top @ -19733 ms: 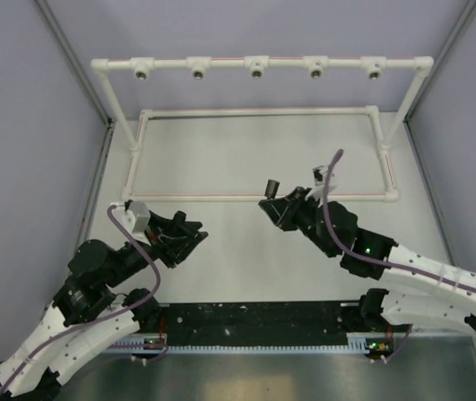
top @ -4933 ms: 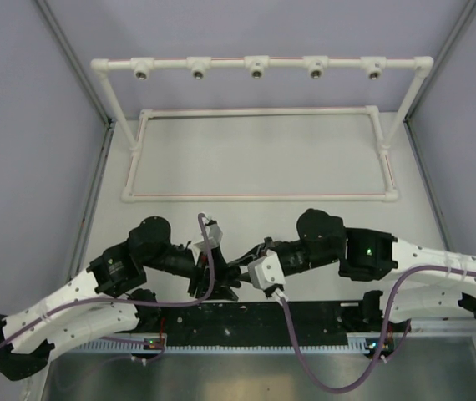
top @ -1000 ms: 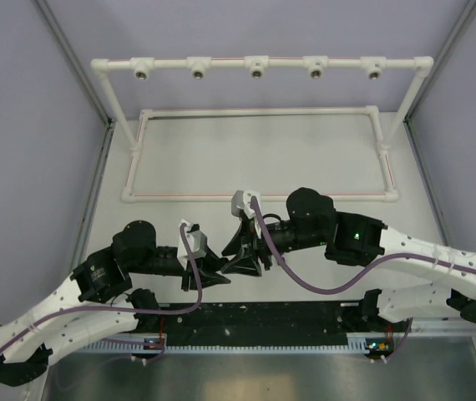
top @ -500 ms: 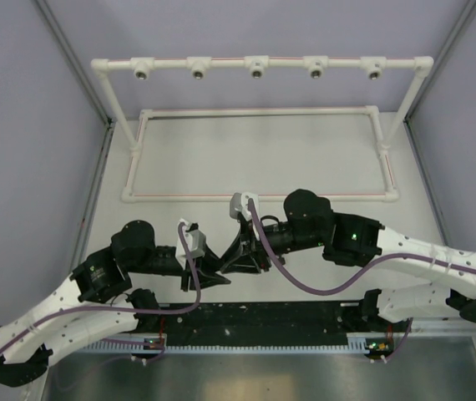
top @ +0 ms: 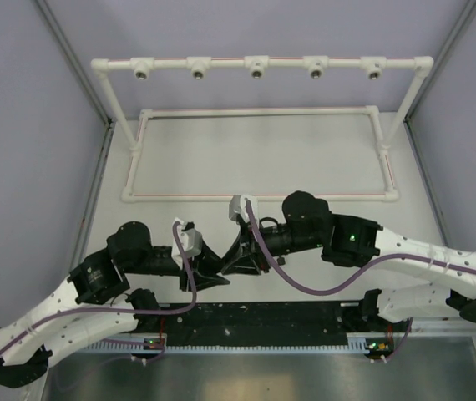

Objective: Install the water faucets
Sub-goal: Adjust the water faucet.

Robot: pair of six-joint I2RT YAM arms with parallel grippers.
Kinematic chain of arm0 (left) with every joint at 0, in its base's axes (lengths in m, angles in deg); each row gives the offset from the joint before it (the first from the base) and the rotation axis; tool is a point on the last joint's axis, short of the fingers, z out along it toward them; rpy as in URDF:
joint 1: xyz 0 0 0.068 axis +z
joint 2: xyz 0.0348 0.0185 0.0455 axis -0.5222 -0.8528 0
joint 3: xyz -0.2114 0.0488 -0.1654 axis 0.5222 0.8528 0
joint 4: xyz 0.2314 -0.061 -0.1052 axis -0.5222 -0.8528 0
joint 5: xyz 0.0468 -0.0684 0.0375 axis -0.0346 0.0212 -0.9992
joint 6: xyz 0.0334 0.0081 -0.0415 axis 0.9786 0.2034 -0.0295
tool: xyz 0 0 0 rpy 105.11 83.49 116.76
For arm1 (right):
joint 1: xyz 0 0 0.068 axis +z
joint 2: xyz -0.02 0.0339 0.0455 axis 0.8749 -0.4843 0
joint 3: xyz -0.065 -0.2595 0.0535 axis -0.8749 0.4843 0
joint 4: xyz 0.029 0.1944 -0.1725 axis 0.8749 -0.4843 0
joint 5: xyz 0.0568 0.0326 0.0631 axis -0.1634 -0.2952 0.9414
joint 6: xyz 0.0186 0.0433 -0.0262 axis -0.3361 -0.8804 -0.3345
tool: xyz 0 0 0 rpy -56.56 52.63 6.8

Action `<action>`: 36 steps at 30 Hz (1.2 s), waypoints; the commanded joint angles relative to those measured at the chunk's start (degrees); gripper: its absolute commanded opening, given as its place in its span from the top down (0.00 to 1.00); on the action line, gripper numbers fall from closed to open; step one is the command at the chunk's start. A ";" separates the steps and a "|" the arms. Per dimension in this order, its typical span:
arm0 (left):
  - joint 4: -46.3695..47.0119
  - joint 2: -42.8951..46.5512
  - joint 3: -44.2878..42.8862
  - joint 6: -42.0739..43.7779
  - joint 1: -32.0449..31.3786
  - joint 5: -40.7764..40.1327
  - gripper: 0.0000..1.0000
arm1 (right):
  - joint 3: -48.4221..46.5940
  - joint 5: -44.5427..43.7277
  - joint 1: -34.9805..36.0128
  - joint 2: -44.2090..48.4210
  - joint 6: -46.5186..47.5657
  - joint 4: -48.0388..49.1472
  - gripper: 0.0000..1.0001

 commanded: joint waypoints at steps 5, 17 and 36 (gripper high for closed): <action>4.86 1.67 -1.00 -0.83 -0.04 -1.32 0.56 | 0.92 -0.40 0.13 1.09 -0.14 1.63 1.00; 4.51 0.79 -1.44 0.05 -0.04 -1.24 1.00 | 1.63 -0.40 0.13 1.79 -0.05 1.19 1.00; 4.51 -1.14 -1.18 0.31 -0.04 0.52 1.00 | 4.97 -15.69 0.13 7.60 -5.76 9.19 0.86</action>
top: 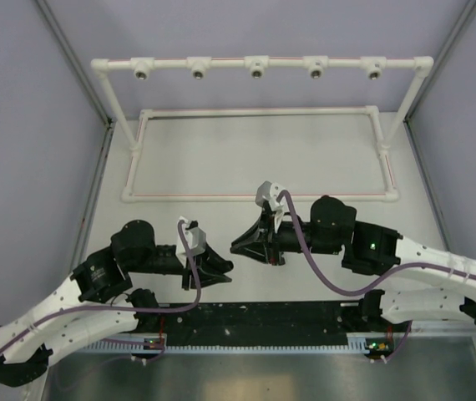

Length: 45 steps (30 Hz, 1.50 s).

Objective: Install the water faucets
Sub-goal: Adjust the water faucet.

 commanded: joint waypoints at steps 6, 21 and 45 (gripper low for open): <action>4.22 -1.15 -1.26 0.40 -0.07 1.44 1.00 | -2.25 -2.09 0.19 -1.99 -2.35 2.46 1.00; 4.13 0.87 -1.44 0.66 -0.06 -2.95 1.00 | 0.47 2.22 0.19 -0.32 -0.95 -2.37 1.00; 9.41 -1.50 1.99 -2.50 -0.07 2.40 1.00 | -1.98 7.59 0.28 -2.52 -3.85 1.67 1.00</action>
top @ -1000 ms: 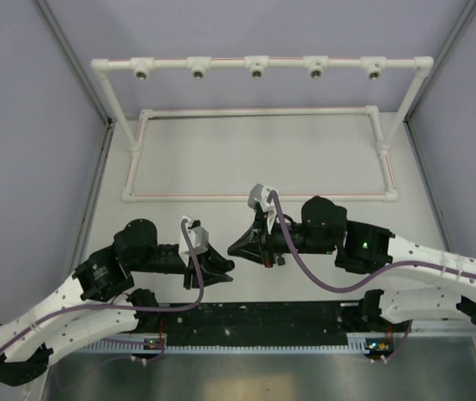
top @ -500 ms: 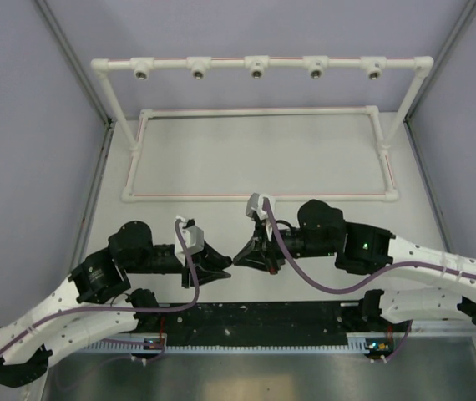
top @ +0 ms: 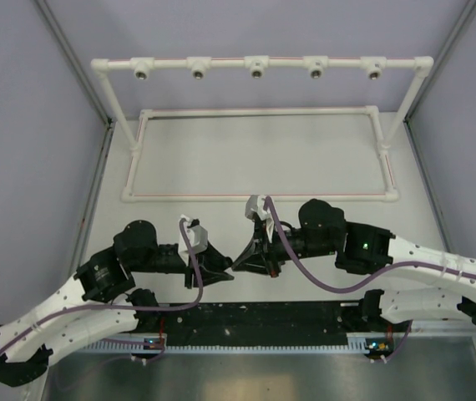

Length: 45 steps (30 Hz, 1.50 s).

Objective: Install the water faucets
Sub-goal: Adjust the water faucet.

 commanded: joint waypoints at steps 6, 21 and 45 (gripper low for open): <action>7.01 -2.20 0.72 -1.45 -0.06 4.75 1.00 | -3.84 -0.48 0.19 -1.21 0.15 5.70 1.00; 6.65 -2.47 1.16 -1.10 0.02 4.05 1.00 | -5.43 -6.02 0.19 0.02 -0.02 7.36 1.00; 6.04 -2.55 2.48 -0.75 -0.07 3.52 1.00 | -8.94 -5.67 0.28 0.20 -0.55 12.90 1.00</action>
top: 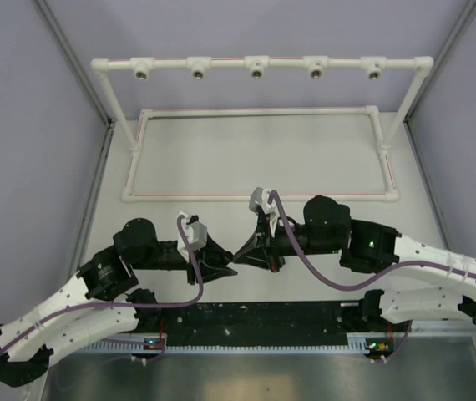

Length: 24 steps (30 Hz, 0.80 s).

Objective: Install the water faucets
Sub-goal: Adjust the water faucet.

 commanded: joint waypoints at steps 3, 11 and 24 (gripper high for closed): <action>1.38 -1.24 1.67 -0.16 -0.66 2.17 1.00 | -6.94 -1.58 0.19 -0.32 -0.57 14.52 1.00; 1.03 -1.24 1.93 0.02 -0.66 1.90 1.00 | -8.25 -2.02 0.19 0.29 0.22 13.90 1.00; 1.21 -1.50 2.46 0.10 -0.66 1.55 1.00 | -10.28 -2.11 0.19 1.96 1.19 12.59 1.00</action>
